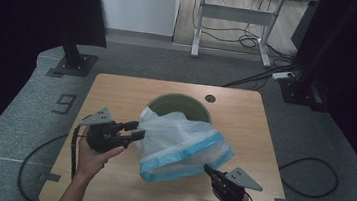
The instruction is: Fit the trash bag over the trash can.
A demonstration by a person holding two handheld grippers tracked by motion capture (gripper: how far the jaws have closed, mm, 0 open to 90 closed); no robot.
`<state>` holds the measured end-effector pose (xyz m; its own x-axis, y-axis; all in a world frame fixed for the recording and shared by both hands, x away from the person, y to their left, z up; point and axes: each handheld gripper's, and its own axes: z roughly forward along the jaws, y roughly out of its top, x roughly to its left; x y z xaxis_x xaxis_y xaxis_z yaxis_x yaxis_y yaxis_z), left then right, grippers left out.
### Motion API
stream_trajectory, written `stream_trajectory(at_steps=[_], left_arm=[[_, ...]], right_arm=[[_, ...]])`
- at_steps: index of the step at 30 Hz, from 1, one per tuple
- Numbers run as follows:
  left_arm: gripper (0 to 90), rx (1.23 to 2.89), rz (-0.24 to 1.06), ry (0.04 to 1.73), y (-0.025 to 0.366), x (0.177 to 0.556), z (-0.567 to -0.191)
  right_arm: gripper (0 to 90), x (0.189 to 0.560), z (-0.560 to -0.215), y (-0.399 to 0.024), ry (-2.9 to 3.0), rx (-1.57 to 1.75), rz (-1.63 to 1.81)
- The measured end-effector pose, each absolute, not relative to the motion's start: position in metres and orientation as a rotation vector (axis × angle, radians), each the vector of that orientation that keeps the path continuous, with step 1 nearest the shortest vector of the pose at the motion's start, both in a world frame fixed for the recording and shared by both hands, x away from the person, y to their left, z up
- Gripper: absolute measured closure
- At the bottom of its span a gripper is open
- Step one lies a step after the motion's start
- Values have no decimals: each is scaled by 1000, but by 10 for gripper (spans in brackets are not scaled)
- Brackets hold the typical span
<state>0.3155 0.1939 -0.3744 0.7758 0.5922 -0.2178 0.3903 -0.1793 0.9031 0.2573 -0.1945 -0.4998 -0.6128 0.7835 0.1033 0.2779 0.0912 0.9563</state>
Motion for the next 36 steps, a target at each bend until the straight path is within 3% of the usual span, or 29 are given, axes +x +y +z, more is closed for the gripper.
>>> stream_trajectory(at_steps=[5, 8, 12, 17, 20, 29, 36], left_arm=[[481, 1835, 216, 749, 178, 324, -373], [509, 1876, 230, 749, 170, 326, -373], [730, 1940, 229, 756, 164, 330, -376], [886, 1963, 237, 745, 163, 332, -379], [900, 1939, 250, 752, 166, 333, -378], [900, 1868, 260, 789, 180, 335, -376], [900, 1854, 247, 791, 183, 335, -376]], right_arm=[[883, 257, -503, -195, 1943, 1040, 1542], [883, 257, -502, -196, 1941, 1040, 1544], [883, 255, -499, -197, 1932, 1030, 1551], [873, 253, -498, -199, 1933, 1032, 1552], [845, 251, -497, -200, 1941, 1036, 1560], [623, 219, -475, -209, 1940, 944, 1567], [590, 190, -453, -230, 1920, 906, 1627]])
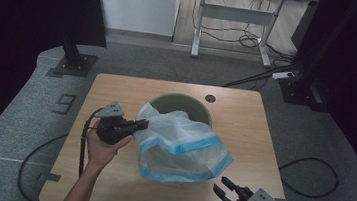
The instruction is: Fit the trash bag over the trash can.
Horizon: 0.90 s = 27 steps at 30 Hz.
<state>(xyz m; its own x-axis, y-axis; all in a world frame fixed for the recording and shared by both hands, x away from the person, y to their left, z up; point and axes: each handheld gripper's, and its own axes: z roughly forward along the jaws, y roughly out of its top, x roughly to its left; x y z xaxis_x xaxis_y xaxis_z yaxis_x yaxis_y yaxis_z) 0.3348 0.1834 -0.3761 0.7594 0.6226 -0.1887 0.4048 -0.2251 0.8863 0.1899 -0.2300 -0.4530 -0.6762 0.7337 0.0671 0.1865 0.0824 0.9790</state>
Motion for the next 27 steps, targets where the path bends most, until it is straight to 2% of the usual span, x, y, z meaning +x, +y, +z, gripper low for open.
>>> stream_trajectory(at_steps=[4, 10, 16, 27], left_arm=[[900, 1848, 229, 793, 185, 335, -377], [900, 1836, 200, 786, 187, 336, -377], [900, 1836, 198, 782, 187, 337, -376], [900, 1822, 197, 775, 189, 337, -374]], right_arm=[[562, 195, -435, -239, 1871, 889, 1619], [508, 228, -415, -234, 1904, 831, 1587], [458, 262, -410, -214, 1950, 799, 1532], [456, 302, -415, -201, 2034, 704, 1503]])
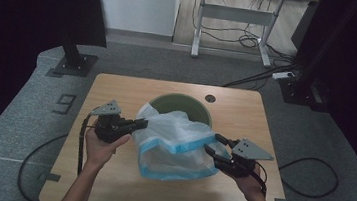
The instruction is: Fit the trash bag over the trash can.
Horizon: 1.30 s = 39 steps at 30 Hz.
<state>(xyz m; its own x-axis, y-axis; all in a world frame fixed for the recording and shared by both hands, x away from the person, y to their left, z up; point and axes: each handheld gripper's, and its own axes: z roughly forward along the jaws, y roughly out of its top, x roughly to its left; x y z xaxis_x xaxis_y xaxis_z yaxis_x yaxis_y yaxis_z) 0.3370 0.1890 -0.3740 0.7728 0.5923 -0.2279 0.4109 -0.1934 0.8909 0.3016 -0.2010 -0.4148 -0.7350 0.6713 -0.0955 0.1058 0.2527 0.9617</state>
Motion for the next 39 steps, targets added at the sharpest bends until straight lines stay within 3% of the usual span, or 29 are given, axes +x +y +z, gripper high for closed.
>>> stream_trajectory(at_steps=[7, 14, 17, 19, 21, 24, 31, 39], left_arm=[[900, 1804, 210, 774, 191, 339, -374], [900, 1799, 215, 773, 191, 339, -373], [900, 1798, 206, 775, 193, 339, -373], [900, 1796, 205, 776, 193, 339, -374], [900, 1793, 202, 778, 194, 339, -375], [900, 1796, 199, 779, 195, 339, -376], [900, 1793, 193, 785, 196, 340, -378], [900, 1794, 192, 780, 195, 339, -379]], right_arm=[[703, 304, -410, -195, 2066, 657, 1512], [854, 309, -408, -194, 2069, 682, 1514], [864, 308, -409, -196, 2063, 694, 1523], [794, 307, -410, -197, 2059, 690, 1533], [623, 305, -411, -198, 2038, 692, 1536], [463, 305, -413, -200, 2015, 701, 1519], [363, 314, -428, -209, 2060, 748, 1558], [340, 321, -432, -218, 2031, 824, 1612]])
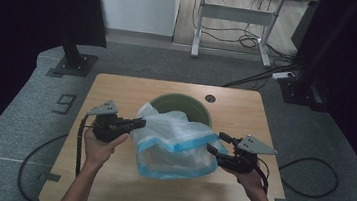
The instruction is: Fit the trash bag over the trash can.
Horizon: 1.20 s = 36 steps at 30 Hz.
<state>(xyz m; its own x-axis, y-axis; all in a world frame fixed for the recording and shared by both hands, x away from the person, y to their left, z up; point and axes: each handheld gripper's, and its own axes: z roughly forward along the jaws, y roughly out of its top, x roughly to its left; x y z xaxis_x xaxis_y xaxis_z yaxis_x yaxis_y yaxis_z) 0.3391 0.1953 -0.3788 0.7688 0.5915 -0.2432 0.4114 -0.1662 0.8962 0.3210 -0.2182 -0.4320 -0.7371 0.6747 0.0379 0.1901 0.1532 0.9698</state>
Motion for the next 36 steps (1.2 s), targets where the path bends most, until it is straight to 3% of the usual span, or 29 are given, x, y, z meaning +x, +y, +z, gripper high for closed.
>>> stream_trajectory(at_steps=[8, 23, 28, 33, 36], left_arm=[[900, 1792, 192, 775, 193, 337, -380], [900, 1801, 164, 737, 183, 332, -379], [900, 1812, 146, 722, 177, 331, -380], [900, 1810, 136, 713, 174, 330, -381], [900, 1812, 135, 711, 173, 330, -381]], right_arm=[[301, 315, -422, -218, 2009, 880, 1668], [294, 301, -403, -177, 2083, 913, 1687], [398, 295, -404, -174, 2072, 909, 1615], [671, 290, -404, -174, 2051, 919, 1549], [769, 288, -402, -173, 2045, 922, 1524]])
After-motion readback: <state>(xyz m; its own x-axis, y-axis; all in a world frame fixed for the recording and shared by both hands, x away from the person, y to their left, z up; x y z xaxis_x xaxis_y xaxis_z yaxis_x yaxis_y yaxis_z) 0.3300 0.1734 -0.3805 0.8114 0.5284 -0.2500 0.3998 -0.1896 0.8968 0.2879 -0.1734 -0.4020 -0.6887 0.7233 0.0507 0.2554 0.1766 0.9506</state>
